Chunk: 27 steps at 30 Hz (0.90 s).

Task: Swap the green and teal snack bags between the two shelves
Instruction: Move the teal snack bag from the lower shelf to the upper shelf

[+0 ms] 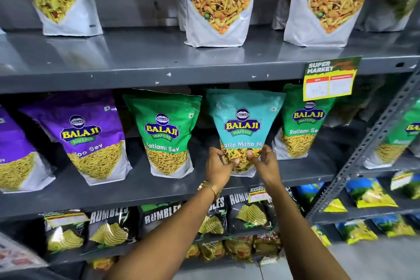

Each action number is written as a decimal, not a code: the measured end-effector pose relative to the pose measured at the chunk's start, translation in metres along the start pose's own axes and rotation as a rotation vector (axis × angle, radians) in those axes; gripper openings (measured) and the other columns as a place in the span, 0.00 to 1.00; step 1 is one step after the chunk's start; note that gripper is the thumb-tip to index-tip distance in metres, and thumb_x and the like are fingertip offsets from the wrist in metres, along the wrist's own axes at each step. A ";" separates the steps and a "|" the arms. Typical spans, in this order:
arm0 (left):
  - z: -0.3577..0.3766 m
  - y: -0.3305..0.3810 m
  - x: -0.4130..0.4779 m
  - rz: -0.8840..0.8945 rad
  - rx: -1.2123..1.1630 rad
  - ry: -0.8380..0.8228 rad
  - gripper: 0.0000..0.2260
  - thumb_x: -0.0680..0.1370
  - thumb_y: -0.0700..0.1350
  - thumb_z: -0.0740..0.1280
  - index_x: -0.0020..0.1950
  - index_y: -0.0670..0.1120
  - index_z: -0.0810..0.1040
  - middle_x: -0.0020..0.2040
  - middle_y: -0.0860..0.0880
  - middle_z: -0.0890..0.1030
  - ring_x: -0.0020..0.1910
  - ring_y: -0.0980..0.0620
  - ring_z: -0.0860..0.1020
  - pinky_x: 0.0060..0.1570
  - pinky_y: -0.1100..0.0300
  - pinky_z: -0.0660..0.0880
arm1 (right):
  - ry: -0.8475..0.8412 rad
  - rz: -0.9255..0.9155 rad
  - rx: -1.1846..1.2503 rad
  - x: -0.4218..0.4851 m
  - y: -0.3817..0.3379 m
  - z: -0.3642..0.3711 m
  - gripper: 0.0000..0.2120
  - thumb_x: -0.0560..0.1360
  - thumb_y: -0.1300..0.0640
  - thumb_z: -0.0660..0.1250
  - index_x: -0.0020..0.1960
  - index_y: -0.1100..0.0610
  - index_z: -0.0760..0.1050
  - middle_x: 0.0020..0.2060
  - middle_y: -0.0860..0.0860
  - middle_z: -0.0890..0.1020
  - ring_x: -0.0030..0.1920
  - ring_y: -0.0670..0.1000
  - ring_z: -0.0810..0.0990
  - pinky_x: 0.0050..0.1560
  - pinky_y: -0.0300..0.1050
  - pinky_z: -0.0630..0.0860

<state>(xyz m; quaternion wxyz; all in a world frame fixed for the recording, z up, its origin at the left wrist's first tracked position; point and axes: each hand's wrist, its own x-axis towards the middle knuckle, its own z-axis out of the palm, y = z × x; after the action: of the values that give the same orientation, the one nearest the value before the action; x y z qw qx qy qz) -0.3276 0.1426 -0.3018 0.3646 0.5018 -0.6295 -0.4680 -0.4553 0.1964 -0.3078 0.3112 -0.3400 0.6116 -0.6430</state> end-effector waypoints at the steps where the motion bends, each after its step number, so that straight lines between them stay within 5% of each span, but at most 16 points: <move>1: -0.001 -0.003 0.000 -0.016 -0.025 -0.011 0.24 0.65 0.41 0.79 0.51 0.43 0.67 0.46 0.47 0.77 0.45 0.49 0.77 0.42 0.57 0.75 | -0.001 -0.010 0.006 -0.007 0.001 -0.005 0.17 0.73 0.61 0.69 0.60 0.55 0.71 0.53 0.49 0.81 0.53 0.44 0.79 0.57 0.49 0.76; 4: -0.008 -0.006 -0.005 -0.091 -0.087 -0.133 0.38 0.58 0.40 0.82 0.64 0.42 0.68 0.48 0.46 0.80 0.51 0.44 0.81 0.53 0.46 0.80 | -0.022 -0.048 -0.063 -0.027 0.000 -0.020 0.17 0.72 0.57 0.71 0.60 0.51 0.73 0.57 0.52 0.82 0.57 0.50 0.80 0.57 0.50 0.77; 8: -0.019 -0.009 -0.020 -0.022 -0.008 -0.241 0.29 0.56 0.41 0.83 0.54 0.45 0.77 0.48 0.45 0.82 0.51 0.44 0.82 0.53 0.47 0.80 | -0.029 -0.088 -0.213 -0.048 -0.004 -0.029 0.17 0.68 0.47 0.72 0.57 0.45 0.76 0.56 0.55 0.83 0.57 0.56 0.81 0.56 0.55 0.79; 11: -0.031 -0.009 -0.038 0.010 -0.028 -0.271 0.31 0.57 0.38 0.82 0.58 0.43 0.76 0.55 0.44 0.83 0.54 0.47 0.81 0.56 0.51 0.79 | -0.030 -0.076 -0.251 -0.067 -0.004 -0.027 0.17 0.69 0.47 0.72 0.57 0.47 0.77 0.55 0.56 0.83 0.56 0.56 0.82 0.55 0.59 0.80; 16: -0.084 -0.002 -0.069 0.039 -0.012 -0.370 0.32 0.59 0.42 0.82 0.60 0.45 0.74 0.53 0.52 0.82 0.52 0.56 0.80 0.56 0.58 0.78 | -0.009 -0.162 -0.253 -0.121 -0.032 0.002 0.08 0.72 0.52 0.70 0.51 0.47 0.78 0.46 0.44 0.82 0.46 0.39 0.81 0.44 0.39 0.76; 19: -0.120 0.018 -0.089 0.094 0.039 -0.367 0.37 0.56 0.49 0.83 0.63 0.47 0.74 0.57 0.54 0.81 0.57 0.57 0.79 0.59 0.60 0.76 | 0.000 -0.226 -0.251 -0.147 -0.060 0.016 0.17 0.70 0.45 0.69 0.55 0.53 0.79 0.46 0.44 0.82 0.46 0.37 0.81 0.43 0.32 0.76; 22: -0.178 0.048 -0.114 0.189 0.064 -0.297 0.36 0.54 0.51 0.84 0.59 0.54 0.75 0.51 0.60 0.83 0.49 0.66 0.79 0.52 0.68 0.77 | -0.009 -0.329 -0.276 -0.170 -0.092 0.045 0.15 0.70 0.40 0.68 0.52 0.48 0.79 0.45 0.53 0.81 0.45 0.48 0.81 0.44 0.41 0.76; 27: -0.274 0.103 -0.138 0.367 0.165 -0.135 0.45 0.44 0.60 0.82 0.60 0.59 0.73 0.52 0.57 0.85 0.51 0.56 0.83 0.55 0.50 0.80 | -0.013 -0.537 -0.224 -0.200 -0.163 0.104 0.10 0.70 0.38 0.66 0.44 0.43 0.78 0.42 0.56 0.76 0.42 0.52 0.80 0.40 0.44 0.76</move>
<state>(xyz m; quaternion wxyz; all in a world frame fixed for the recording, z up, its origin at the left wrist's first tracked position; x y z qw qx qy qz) -0.0716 0.2221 -0.1208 0.3586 0.3744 -0.7695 -0.3731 -0.2528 0.3093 -0.1543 0.0941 -0.5261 0.5650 -0.6286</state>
